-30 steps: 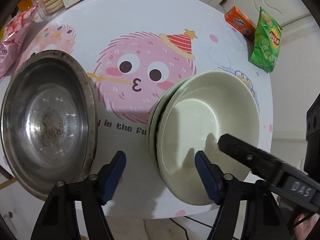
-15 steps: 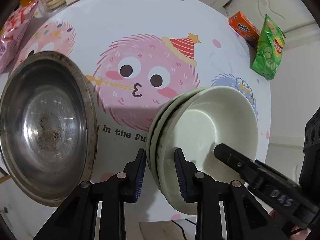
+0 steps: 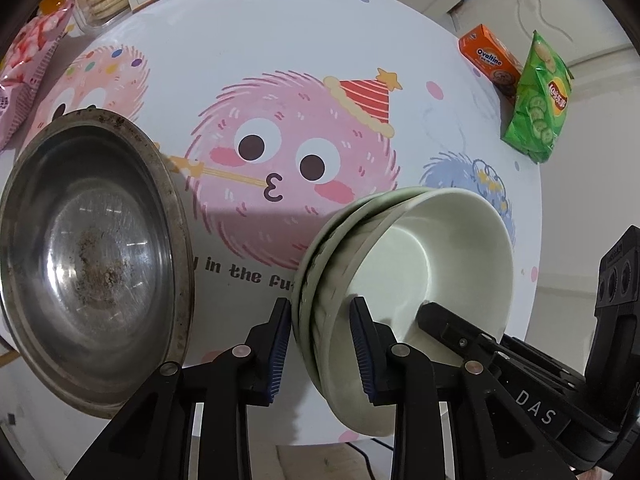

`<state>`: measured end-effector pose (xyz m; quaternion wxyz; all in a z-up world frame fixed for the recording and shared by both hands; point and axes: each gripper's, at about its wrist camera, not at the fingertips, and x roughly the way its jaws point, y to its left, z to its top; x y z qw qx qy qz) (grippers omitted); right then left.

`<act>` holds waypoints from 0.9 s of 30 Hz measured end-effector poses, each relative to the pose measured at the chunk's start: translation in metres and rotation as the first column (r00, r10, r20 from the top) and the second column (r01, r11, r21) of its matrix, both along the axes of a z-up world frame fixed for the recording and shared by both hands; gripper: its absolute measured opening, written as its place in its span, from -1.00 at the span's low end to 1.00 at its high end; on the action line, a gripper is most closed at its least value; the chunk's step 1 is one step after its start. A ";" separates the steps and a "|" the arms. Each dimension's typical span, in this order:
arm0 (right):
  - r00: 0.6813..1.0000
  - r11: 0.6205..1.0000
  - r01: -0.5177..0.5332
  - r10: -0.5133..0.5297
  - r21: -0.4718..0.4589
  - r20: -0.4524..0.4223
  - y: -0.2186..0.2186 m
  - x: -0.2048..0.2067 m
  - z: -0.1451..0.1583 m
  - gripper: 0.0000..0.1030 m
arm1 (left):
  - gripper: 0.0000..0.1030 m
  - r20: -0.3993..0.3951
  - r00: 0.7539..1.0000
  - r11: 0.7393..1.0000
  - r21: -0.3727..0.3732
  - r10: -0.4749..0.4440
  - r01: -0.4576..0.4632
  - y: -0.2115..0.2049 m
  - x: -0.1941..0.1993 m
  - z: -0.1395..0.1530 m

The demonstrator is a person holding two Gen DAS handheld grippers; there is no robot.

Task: Organize plates and bowls
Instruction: 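Carry the bowl stack with both grippers and lower it into the steel bowl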

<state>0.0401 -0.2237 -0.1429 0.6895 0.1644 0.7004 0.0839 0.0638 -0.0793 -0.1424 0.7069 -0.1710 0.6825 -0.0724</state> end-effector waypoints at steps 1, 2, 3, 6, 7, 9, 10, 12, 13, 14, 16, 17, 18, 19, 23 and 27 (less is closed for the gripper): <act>1.000 1.000 -0.002 0.002 -0.006 0.004 0.001 0.000 0.000 -0.53 | -0.48 0.000 1.000 1.000 -0.004 0.002 -0.002 0.001 0.000 0.000; 1.000 1.000 -0.004 0.004 -0.010 0.005 0.001 0.000 0.001 -0.53 | -0.52 -0.003 1.000 1.000 -0.011 0.012 -0.012 0.003 -0.001 0.000; 1.000 1.000 -0.008 0.009 -0.017 0.007 0.001 -0.001 0.002 -0.53 | -0.62 -0.009 0.999 0.999 -0.024 0.032 -0.032 0.008 -0.001 -0.001; 1.000 1.000 -0.014 0.014 -0.026 0.008 0.001 -0.001 0.003 -0.53 | -0.64 -0.012 1.000 0.999 -0.030 0.029 -0.029 0.010 -0.002 -0.002; 1.000 0.999 -0.020 0.020 -0.030 0.011 0.002 -0.001 0.004 -0.53 | -0.64 -0.007 1.000 1.000 -0.016 0.016 -0.016 0.008 -0.002 -0.001; 1.000 0.999 -0.022 0.022 -0.030 0.011 0.002 0.000 0.004 -0.54 | -0.65 -0.004 1.000 1.000 -0.002 0.005 -0.005 0.005 -0.001 0.000; 1.000 1.000 -0.016 0.016 -0.025 0.009 0.001 0.000 0.003 -0.54 | -0.65 -0.004 1.000 1.000 -0.003 0.003 -0.003 0.005 -0.001 0.001; 1.000 1.000 -0.010 0.010 -0.020 0.006 -0.001 -0.001 0.003 -0.54 | -0.65 -0.010 1.000 1.000 -0.004 -0.001 0.001 0.005 -0.001 0.000; 1.000 1.000 -0.010 0.010 -0.021 0.004 -0.001 -0.002 0.003 -0.54 | -0.65 -0.011 1.000 1.000 -0.003 -0.004 0.004 0.005 -0.001 0.001; 1.000 1.000 -0.008 0.008 -0.022 0.003 -0.001 -0.002 0.003 -0.54 | -0.65 -0.012 1.000 1.000 -0.003 -0.006 0.006 0.004 -0.001 0.001; 1.000 1.000 -0.006 0.006 -0.024 0.001 -0.003 -0.003 0.005 -0.54 | -0.65 -0.011 1.000 1.000 0.001 -0.014 0.014 0.002 -0.001 0.002; 1.000 1.000 -0.005 0.005 -0.025 0.001 -0.004 -0.003 0.006 -0.54 | -0.65 -0.011 1.000 1.000 0.002 -0.016 0.016 0.001 -0.001 0.003; 1.000 1.000 -0.003 0.003 -0.025 0.003 -0.004 -0.003 0.007 -0.54 | -0.65 -0.011 1.000 1.000 0.003 -0.018 0.018 0.000 0.000 0.005; 1.000 1.000 -0.001 0.001 -0.026 0.004 -0.004 -0.003 0.008 -0.54 | -0.64 -0.009 1.000 1.000 0.004 -0.022 0.023 -0.001 0.000 0.006; 1.000 1.000 0.003 -0.003 -0.028 0.013 -0.006 0.000 0.015 -0.54 | -0.65 -0.003 1.000 1.000 0.004 -0.025 0.025 -0.003 0.003 0.012; 1.000 0.999 -0.006 0.007 -0.033 0.028 -0.006 0.003 0.025 -0.54 | -0.65 0.009 1.000 1.000 0.004 -0.022 0.022 -0.001 0.004 0.021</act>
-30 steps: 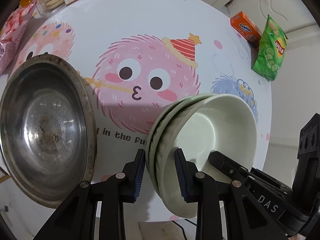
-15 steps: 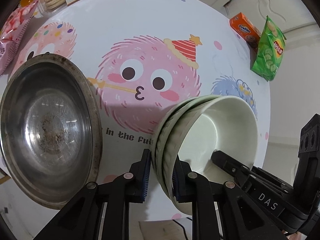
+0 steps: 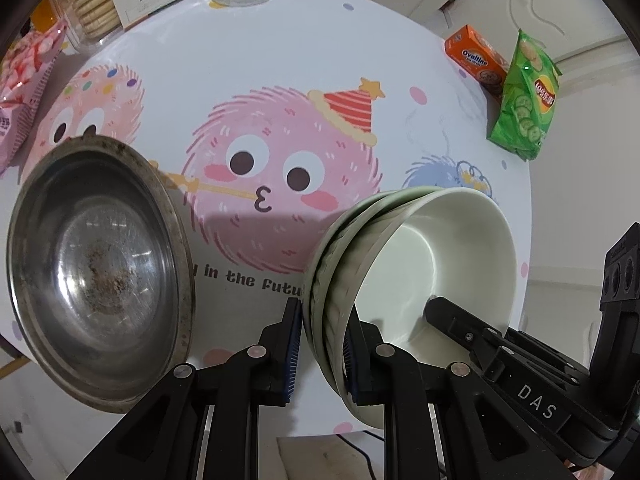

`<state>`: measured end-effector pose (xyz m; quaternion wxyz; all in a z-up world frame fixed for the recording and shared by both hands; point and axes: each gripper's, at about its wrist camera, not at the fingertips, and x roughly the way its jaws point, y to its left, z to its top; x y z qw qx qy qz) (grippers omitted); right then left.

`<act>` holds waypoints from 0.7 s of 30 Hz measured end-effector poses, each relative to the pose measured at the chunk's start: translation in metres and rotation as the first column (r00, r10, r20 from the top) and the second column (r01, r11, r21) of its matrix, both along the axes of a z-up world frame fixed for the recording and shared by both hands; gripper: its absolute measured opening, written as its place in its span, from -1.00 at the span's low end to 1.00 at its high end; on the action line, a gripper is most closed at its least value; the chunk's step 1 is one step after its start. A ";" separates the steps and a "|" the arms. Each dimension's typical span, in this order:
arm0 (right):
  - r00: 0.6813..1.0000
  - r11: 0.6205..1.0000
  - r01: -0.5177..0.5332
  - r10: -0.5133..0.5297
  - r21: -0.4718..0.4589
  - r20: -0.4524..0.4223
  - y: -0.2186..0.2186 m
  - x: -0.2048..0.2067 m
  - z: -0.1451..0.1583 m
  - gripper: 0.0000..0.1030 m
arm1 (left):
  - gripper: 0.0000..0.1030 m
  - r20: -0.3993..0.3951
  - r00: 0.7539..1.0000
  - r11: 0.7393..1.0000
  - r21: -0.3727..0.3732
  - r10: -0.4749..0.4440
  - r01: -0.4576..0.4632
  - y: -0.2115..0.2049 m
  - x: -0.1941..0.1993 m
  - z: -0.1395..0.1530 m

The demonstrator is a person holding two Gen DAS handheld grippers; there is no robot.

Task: Organize plates and bowls
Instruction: 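Carry the bowl stack with both grippers and lower it into the steel bowl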

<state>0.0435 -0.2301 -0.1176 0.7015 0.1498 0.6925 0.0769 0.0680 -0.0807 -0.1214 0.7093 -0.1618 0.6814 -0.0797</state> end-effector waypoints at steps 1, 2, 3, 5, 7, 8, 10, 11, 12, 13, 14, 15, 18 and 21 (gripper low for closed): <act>1.000 1.000 -0.003 0.003 -0.002 0.004 0.001 0.001 0.003 -0.54 | -0.64 0.001 1.000 1.000 -0.003 0.006 -0.006 0.001 0.001 0.003; 1.000 1.000 -0.006 0.006 -0.003 0.007 0.001 0.002 0.005 -0.54 | -0.64 0.001 1.000 1.000 -0.003 0.010 -0.010 0.001 0.001 0.005; 1.000 1.000 -0.010 0.010 -0.006 0.012 0.002 0.004 0.008 -0.55 | -0.65 0.005 1.000 1.000 0.000 0.008 -0.008 0.001 0.002 0.008; 1.000 1.000 -0.018 0.019 -0.008 0.022 0.003 0.007 0.014 -0.55 | -0.64 0.017 1.000 1.000 0.006 0.005 -0.005 0.003 0.003 0.014; 0.999 1.000 -0.027 0.027 -0.008 0.033 0.006 0.010 0.020 -0.55 | -0.64 0.024 1.000 1.000 0.007 0.019 -0.019 0.006 0.004 0.022; 0.999 0.999 -0.031 0.032 -0.007 0.038 0.008 0.012 0.023 -0.55 | -0.64 0.028 0.999 1.000 0.009 0.024 -0.025 0.008 0.005 0.026; 0.998 0.999 -0.043 0.043 -0.007 0.046 0.012 0.016 0.030 -0.55 | -0.65 0.036 0.999 0.999 0.014 0.031 -0.032 0.011 0.006 0.032; 0.998 0.999 -0.049 0.050 -0.008 0.049 0.014 0.017 0.033 -0.55 | -0.65 0.041 0.999 0.999 0.017 0.034 -0.035 0.014 0.006 0.036; 0.997 0.998 -0.057 0.057 -0.010 0.053 0.018 0.018 0.037 -0.55 | -0.65 0.045 0.998 0.999 0.018 0.038 -0.039 0.016 0.007 0.040; 0.997 0.998 -0.059 0.060 -0.011 0.056 0.020 0.019 0.040 -0.55 | -0.65 0.048 0.998 0.999 0.017 0.041 -0.042 0.019 0.007 0.043; 0.996 0.998 -0.062 0.063 -0.011 0.061 0.023 0.020 0.043 -0.55 | -0.65 0.054 0.998 0.999 0.018 0.042 -0.043 0.022 0.007 0.047; 0.995 0.998 -0.068 0.068 -0.013 0.068 0.027 0.021 0.047 -0.55 | -0.64 0.059 0.997 0.999 0.020 0.042 -0.043 0.025 0.007 0.050; 0.994 0.997 -0.076 0.077 -0.015 0.081 0.036 0.023 0.055 -0.55 | -0.64 0.074 0.996 0.999 0.019 0.049 -0.050 0.037 0.007 0.059; 0.992 0.997 -0.075 0.077 -0.018 0.096 0.050 0.024 0.064 -0.55 | -0.65 0.086 0.995 0.999 0.024 0.043 -0.046 0.051 0.006 0.067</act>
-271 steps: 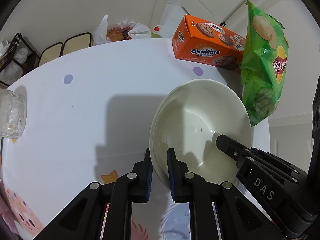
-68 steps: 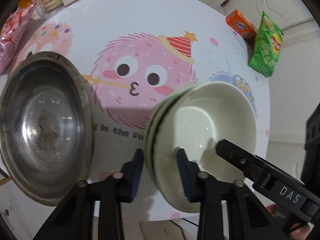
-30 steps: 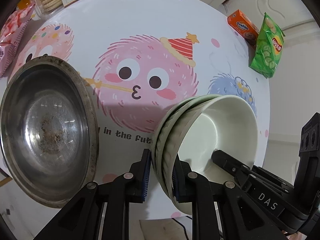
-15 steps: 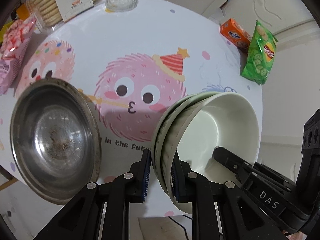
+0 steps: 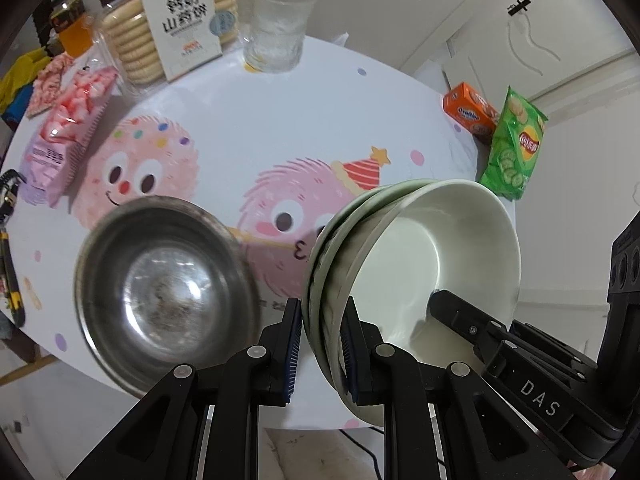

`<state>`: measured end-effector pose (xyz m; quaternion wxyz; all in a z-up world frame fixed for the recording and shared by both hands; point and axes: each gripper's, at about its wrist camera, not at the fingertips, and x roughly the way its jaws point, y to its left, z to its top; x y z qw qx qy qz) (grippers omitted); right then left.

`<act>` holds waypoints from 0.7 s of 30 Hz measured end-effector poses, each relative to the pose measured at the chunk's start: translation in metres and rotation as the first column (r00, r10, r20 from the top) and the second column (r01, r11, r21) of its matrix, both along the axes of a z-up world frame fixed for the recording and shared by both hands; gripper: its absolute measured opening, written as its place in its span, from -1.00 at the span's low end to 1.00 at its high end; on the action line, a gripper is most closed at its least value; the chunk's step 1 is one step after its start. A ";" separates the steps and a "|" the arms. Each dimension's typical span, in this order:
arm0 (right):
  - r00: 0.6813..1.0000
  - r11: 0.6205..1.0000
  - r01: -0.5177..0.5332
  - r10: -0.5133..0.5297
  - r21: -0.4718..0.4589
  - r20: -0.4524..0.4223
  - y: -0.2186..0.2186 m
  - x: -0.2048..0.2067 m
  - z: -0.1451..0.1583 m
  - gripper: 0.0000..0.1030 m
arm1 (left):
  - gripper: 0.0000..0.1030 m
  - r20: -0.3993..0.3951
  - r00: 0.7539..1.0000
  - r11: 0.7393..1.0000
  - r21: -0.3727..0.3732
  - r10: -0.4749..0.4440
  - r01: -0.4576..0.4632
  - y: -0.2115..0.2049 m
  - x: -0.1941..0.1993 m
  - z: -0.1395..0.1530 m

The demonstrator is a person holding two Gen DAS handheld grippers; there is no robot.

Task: Organize plates and bowls
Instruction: 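Carry the bowl stack with both grippers and lower it into the steel bowl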

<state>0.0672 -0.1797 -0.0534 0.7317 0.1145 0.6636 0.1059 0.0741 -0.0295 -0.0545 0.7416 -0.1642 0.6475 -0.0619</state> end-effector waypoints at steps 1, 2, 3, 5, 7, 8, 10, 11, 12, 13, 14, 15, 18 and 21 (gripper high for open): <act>1.000 1.000 -0.001 0.001 -0.001 0.005 0.006 0.000 0.003 -0.55 | -0.65 0.003 1.000 1.000 0.000 -0.001 0.001 0.005 -0.001 0.002; 1.000 1.000 -0.001 0.001 -0.001 0.008 0.011 -0.001 0.005 -0.55 | -0.65 0.006 1.000 1.000 0.000 -0.002 0.002 0.010 -0.001 0.004; 1.000 1.000 -0.001 0.001 0.000 0.012 0.016 -0.002 0.007 -0.55 | -0.65 0.011 1.000 1.000 0.002 -0.004 0.004 0.017 -0.002 0.007; 1.000 1.000 0.000 0.000 0.002 0.017 0.028 -0.005 0.009 -0.55 | -0.65 0.017 1.000 1.000 0.007 -0.004 0.004 0.028 -0.003 0.010; 1.000 1.000 -0.001 0.001 0.004 0.019 0.042 -0.008 0.011 -0.55 | -0.65 0.022 1.000 1.000 0.009 -0.005 0.005 0.041 -0.006 0.012; 1.000 1.000 0.002 -0.003 0.008 0.024 0.048 -0.010 0.012 -0.55 | -0.65 0.023 1.000 1.000 0.010 -0.006 0.006 0.047 -0.008 0.013; 1.000 1.000 -0.001 0.000 0.008 0.028 0.064 -0.014 0.013 -0.55 | -0.65 0.026 1.000 1.000 0.016 -0.009 0.008 0.062 -0.011 0.014; 1.000 1.000 -0.001 0.000 0.010 0.027 0.069 -0.015 0.013 -0.55 | -0.65 0.026 1.000 1.000 0.019 -0.010 0.009 0.067 -0.012 0.013; 1.000 1.000 0.000 0.000 0.012 0.025 0.078 -0.017 0.012 -0.55 | -0.65 0.023 1.000 1.000 0.021 -0.010 0.010 0.076 -0.014 0.012; 1.000 1.000 -0.001 0.001 0.013 0.023 0.085 -0.019 0.012 -0.55 | -0.65 0.021 1.000 1.000 0.024 -0.011 0.010 0.082 -0.016 0.011; 1.000 1.000 -0.003 0.003 0.014 0.022 0.090 -0.020 0.010 -0.55 | -0.65 0.018 1.000 1.000 0.027 -0.011 0.010 0.087 -0.017 0.010; 1.000 1.000 -0.005 0.004 0.015 0.020 0.097 -0.022 0.008 -0.55 | -0.65 0.013 1.000 1.000 0.030 -0.010 0.010 0.094 -0.018 0.008; 1.000 1.000 -0.004 0.004 0.019 0.009 0.115 -0.027 0.001 -0.55 | -0.65 0.003 1.000 0.999 0.036 -0.009 0.009 0.111 -0.022 0.000; 1.000 1.000 -0.004 0.004 0.017 -0.009 0.131 -0.029 -0.008 -0.55 | -0.65 -0.014 1.000 0.999 0.033 -0.009 0.010 0.124 -0.024 -0.011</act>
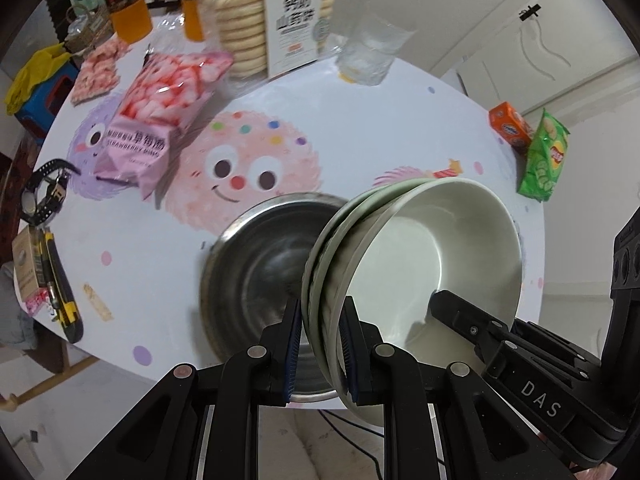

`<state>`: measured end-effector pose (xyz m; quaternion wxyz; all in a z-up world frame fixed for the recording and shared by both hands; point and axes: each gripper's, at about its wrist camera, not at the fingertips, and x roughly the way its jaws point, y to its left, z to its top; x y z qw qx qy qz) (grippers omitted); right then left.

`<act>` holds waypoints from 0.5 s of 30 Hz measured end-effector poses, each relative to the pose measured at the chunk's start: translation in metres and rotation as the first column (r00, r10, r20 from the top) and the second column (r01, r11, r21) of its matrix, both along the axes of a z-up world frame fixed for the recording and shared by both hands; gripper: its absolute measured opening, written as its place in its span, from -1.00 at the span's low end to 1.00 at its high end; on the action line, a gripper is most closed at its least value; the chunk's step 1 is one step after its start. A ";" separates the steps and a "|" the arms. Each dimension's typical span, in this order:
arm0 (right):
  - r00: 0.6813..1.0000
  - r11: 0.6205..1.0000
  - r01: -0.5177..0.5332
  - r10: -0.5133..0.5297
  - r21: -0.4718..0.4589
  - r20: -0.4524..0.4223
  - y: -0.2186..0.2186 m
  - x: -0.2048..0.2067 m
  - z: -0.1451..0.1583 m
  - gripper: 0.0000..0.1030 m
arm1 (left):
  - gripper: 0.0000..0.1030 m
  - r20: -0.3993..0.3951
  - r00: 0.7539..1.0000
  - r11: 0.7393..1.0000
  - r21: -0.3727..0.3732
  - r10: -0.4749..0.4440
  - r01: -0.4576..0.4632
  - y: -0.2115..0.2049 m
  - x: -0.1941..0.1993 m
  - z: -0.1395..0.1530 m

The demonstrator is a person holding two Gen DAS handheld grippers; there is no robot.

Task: Organize plates and bowls
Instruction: 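Carry the bowl stack with both grippers and lower it into the steel bowl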

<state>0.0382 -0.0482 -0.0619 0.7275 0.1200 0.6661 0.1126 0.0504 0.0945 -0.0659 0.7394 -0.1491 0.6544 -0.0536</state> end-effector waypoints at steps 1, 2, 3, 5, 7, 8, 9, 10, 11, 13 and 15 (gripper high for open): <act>1.000 1.000 0.001 -0.001 -0.002 -0.004 0.003 0.000 -0.003 -0.55 | -0.65 -0.005 1.000 1.000 0.000 -0.002 0.002 0.003 0.000 -0.004; 1.000 1.000 0.002 -0.002 -0.004 -0.008 0.007 0.000 -0.006 -0.55 | -0.65 -0.008 1.000 1.000 0.002 -0.012 0.012 0.006 0.000 -0.009; 1.000 1.000 0.005 -0.005 -0.006 -0.014 0.010 0.000 -0.010 -0.55 | -0.65 -0.011 1.000 1.000 0.009 -0.026 0.026 0.007 0.000 -0.013; 1.000 1.000 0.009 -0.009 -0.010 -0.027 0.016 -0.001 -0.020 -0.55 | -0.65 -0.020 0.999 0.999 0.022 -0.044 0.044 0.008 0.000 -0.020; 0.999 1.000 0.017 -0.018 -0.008 -0.038 0.019 -0.002 -0.029 -0.55 | -0.65 -0.034 0.998 0.999 0.020 -0.047 0.047 0.012 0.001 -0.031; 0.999 1.000 0.022 -0.022 -0.006 -0.043 0.020 -0.003 -0.033 -0.55 | -0.65 -0.041 0.998 0.999 0.019 -0.048 0.049 0.013 0.001 -0.035; 0.998 1.000 0.026 -0.026 -0.006 -0.048 0.022 -0.003 -0.037 -0.55 | -0.65 -0.046 0.998 0.998 0.017 -0.053 0.054 0.015 0.001 -0.040; 0.998 0.999 0.031 -0.031 -0.009 -0.055 0.023 -0.003 -0.043 -0.55 | -0.65 -0.053 0.997 0.998 0.016 -0.058 0.059 0.016 0.001 -0.045; 0.998 0.999 0.034 -0.035 -0.011 -0.058 0.024 -0.004 -0.046 -0.55 | -0.65 -0.058 0.997 0.998 0.013 -0.059 0.060 0.017 0.001 -0.049; 0.997 0.999 0.040 -0.041 -0.018 -0.062 0.025 -0.004 -0.053 -0.55 | -0.65 -0.061 0.996 0.998 0.009 -0.067 0.068 0.018 0.000 -0.057; 0.996 0.999 0.045 -0.046 -0.020 -0.072 0.026 -0.004 -0.059 -0.55 | -0.65 -0.066 0.995 0.997 0.011 -0.072 0.073 0.018 0.000 -0.064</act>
